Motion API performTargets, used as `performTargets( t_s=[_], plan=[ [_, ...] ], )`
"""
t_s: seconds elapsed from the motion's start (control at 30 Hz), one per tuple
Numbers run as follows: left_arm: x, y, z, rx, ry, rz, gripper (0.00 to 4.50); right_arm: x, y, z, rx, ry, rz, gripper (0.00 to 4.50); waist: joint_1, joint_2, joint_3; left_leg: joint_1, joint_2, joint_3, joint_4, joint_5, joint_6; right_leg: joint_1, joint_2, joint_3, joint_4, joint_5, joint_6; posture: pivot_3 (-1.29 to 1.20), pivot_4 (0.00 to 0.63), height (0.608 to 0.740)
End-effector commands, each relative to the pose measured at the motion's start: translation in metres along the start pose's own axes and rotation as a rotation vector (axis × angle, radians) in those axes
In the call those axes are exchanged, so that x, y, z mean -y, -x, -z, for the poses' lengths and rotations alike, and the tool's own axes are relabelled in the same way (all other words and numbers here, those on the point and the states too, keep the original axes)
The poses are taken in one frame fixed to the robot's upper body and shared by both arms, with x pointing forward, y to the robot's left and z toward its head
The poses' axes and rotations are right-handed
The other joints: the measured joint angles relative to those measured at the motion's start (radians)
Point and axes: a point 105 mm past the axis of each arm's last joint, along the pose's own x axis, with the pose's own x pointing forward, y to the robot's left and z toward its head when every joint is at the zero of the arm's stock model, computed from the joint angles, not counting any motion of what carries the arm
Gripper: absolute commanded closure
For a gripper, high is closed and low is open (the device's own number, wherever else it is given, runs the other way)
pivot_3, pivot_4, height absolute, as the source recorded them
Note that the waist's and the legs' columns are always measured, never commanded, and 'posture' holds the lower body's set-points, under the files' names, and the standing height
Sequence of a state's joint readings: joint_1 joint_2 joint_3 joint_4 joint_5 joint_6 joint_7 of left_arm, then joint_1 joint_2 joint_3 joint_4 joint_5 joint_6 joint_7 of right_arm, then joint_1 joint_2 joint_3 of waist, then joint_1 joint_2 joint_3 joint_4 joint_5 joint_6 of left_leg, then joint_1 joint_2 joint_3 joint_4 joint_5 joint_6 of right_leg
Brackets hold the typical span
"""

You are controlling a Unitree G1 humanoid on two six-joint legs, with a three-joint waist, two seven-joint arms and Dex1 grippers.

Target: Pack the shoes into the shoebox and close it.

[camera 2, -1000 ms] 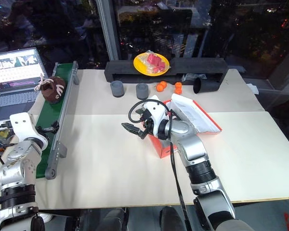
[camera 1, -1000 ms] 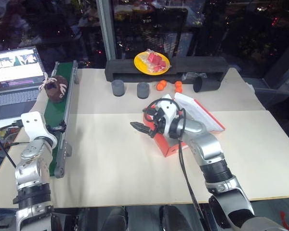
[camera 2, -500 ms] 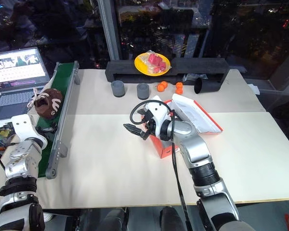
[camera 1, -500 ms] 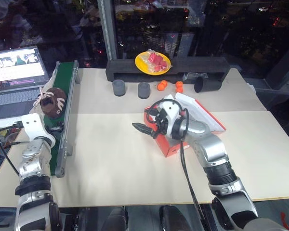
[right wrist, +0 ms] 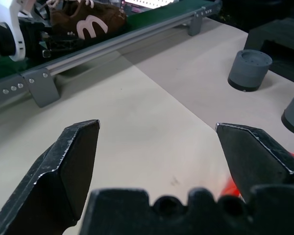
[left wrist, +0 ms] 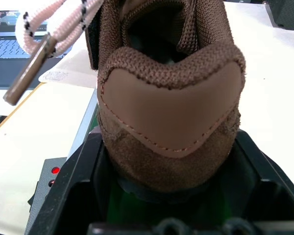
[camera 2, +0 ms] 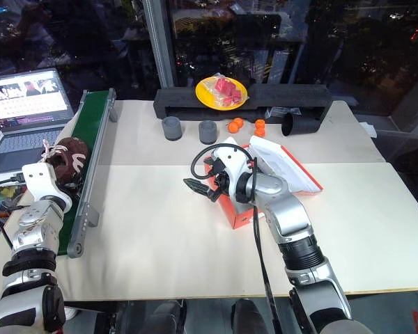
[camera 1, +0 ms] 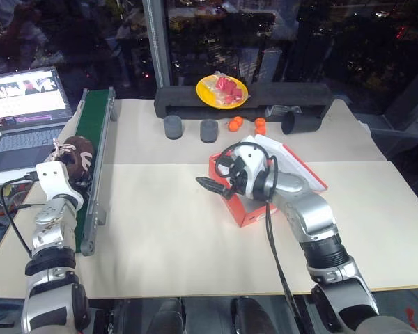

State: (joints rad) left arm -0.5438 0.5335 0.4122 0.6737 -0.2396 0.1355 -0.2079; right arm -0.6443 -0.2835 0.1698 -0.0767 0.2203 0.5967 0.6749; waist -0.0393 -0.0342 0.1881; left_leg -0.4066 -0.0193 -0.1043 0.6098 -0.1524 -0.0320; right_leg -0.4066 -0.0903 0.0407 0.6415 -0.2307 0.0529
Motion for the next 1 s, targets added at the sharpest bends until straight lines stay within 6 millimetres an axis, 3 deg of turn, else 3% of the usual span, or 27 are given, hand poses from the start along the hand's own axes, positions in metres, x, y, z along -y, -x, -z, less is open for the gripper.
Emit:
performTargets(
  t_s=[0.03, 0.1, 0.17, 0.27, 0.47, 0.67, 0.8, 1.0],
  plan=[
    [0.051, 0.000, -0.069, 0.226, 0.032, 0.181, 2.01, 0.006, 0.004, -0.029, 0.114, -0.076, 0.025, 0.00, 0.003, 0.000, 0.000, 0.000, 0.000, 0.000, 0.000, 0.000, 0.000, 0.000, 0.000, 0.000, 0.000, 0.000, 0.000, 0.00, 0.150, 0.740],
    [0.095, 0.011, -0.093, 0.293, 0.060, 0.365, 2.01, 0.016, 0.005, -0.051, 0.232, -0.287, 0.046, 0.00, 0.009, -0.001, 0.000, -0.005, 0.000, -0.001, 0.001, 0.000, 0.000, -0.003, 0.000, -0.001, 0.000, 0.002, -0.003, 0.00, 0.150, 0.740],
    [0.122, 0.022, -0.101, 0.304, 0.079, 0.477, 2.01, 0.022, 0.006, -0.064, 0.294, -0.433, 0.042, 0.00, 0.011, -0.001, 0.000, -0.010, 0.000, -0.001, 0.003, 0.001, -0.001, -0.009, 0.000, -0.001, 0.001, 0.003, -0.003, 0.00, 0.150, 0.740],
    [0.184, 0.052, -0.117, 0.306, 0.101, 0.729, 2.01, 0.033, 0.012, -0.086, 0.401, -0.675, 0.004, 0.00, 0.008, -0.001, 0.000, -0.017, -0.001, -0.001, 0.003, 0.002, -0.003, -0.016, -0.001, 0.000, 0.004, 0.005, -0.003, 0.00, 0.150, 0.740],
    [0.255, 0.102, -0.125, 0.243, 0.120, 1.056, 2.01, 0.053, 0.023, -0.108, 0.510, -0.915, -0.021, 0.00, -0.010, 0.000, 0.001, -0.016, 0.000, -0.001, 0.002, 0.002, -0.002, -0.016, 0.000, 0.001, 0.004, 0.005, -0.004, 0.00, 0.150, 0.740],
    [0.282, 0.118, -0.125, 0.228, 0.096, 1.142, 2.01, 0.071, 0.030, -0.094, 0.441, -0.857, 0.085, 0.00, -0.022, 0.000, 0.001, -0.016, 0.000, 0.000, 0.002, 0.002, -0.002, -0.016, 0.001, 0.001, 0.004, 0.004, -0.003, 0.00, 0.150, 0.740],
    [0.281, 0.119, -0.129, 0.229, 0.097, 1.153, 2.01, 0.078, 0.034, -0.090, 0.427, -0.831, 0.129, 0.00, -0.028, 0.000, 0.001, -0.016, 0.000, 0.000, 0.002, 0.002, -0.001, -0.016, 0.001, 0.001, 0.004, 0.004, -0.003, 0.00, 0.150, 0.740],
    [0.265, 0.102, -0.139, 0.262, 0.087, 1.060, 2.01, 0.082, 0.040, -0.077, 0.411, -0.849, 0.166, 0.00, -0.025, 0.000, 0.001, -0.016, 0.000, 0.000, 0.003, 0.002, -0.001, -0.016, 0.001, 0.001, 0.004, 0.004, -0.003, 0.00, 0.150, 0.740]
  ],
)
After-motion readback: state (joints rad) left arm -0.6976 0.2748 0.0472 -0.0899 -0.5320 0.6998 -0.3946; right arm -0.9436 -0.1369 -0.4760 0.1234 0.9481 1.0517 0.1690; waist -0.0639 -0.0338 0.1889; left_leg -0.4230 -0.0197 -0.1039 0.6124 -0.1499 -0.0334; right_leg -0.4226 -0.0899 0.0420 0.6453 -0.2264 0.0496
